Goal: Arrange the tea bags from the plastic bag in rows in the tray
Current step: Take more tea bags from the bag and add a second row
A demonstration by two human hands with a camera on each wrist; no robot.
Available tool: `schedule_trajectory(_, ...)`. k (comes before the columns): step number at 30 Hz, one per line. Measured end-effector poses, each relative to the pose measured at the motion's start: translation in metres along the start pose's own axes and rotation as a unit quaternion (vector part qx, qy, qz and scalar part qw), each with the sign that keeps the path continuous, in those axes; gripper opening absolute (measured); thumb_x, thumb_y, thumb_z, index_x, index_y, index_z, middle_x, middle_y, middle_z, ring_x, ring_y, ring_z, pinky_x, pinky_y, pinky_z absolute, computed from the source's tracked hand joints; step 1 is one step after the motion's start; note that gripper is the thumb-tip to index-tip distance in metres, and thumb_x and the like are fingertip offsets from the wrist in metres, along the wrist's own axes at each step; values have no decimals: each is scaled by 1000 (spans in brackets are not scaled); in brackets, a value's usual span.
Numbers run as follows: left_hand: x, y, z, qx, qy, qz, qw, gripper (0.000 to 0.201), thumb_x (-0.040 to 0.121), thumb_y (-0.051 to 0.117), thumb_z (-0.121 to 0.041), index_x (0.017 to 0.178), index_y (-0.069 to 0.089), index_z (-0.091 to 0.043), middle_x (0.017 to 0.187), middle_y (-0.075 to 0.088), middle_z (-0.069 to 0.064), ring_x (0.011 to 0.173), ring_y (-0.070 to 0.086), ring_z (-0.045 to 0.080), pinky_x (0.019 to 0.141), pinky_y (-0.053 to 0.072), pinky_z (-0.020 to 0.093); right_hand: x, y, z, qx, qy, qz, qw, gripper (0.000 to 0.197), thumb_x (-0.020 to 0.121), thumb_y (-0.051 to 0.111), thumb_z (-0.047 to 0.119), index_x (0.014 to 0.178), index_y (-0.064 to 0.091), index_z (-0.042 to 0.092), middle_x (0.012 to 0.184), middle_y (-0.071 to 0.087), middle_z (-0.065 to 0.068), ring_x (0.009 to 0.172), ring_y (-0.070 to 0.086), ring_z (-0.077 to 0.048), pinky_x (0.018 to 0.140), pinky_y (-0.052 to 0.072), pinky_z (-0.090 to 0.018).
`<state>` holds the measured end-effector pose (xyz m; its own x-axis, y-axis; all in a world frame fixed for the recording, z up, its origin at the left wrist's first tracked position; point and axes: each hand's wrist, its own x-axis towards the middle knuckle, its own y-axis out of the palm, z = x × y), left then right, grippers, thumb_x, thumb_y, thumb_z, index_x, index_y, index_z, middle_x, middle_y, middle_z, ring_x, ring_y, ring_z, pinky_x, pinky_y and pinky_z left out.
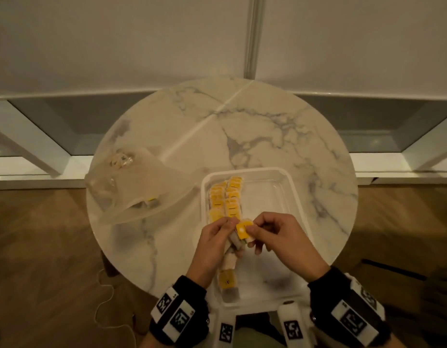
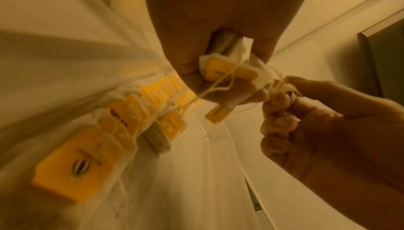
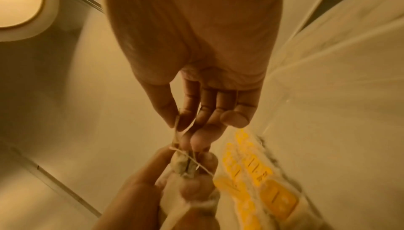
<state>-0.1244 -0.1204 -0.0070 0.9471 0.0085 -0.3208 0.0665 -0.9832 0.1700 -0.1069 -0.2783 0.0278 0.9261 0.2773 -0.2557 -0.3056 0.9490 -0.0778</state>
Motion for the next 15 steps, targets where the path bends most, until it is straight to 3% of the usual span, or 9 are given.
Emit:
schedule_trajectory(2,-4,2,4,-1,-13,20,1000,26,98,53,-16,83,66,0,67,62,18,46,53,21,49,47,26,-1,-9,-1,-16,-1,-14,1000,14,90,66,4,77,65,-1,66,68,-15,50,59,-14,48,41,-13)
schedule_trajectory(7,-14,5,4,19,-7,59,998,22,97,57,-16,85,67,-2,68,67,7,45,52,17,50,45,21,-5,-25,-4,-43,-6,-35,998,12,89,69,5,81,66,-4,64,68,-8,53,61,-16,50,42,-12)
schedule_trajectory(12,-15,2,7,88,9,60,994,6,90,68,-9,89,72,-13,81,70,8,44,53,18,49,46,24,-9,-30,-2,-71,-35,-51,996,9,87,71,6,81,69,-1,69,69,-5,62,62,-10,56,43,-12)
schedule_trajectory(15,-15,-2,8,117,4,40,992,11,89,69,-7,94,72,-16,81,70,9,41,53,17,41,38,18,-10,-32,-1,-103,-65,-72,990,7,84,75,10,80,72,5,76,72,-5,71,66,-14,65,51,-25)
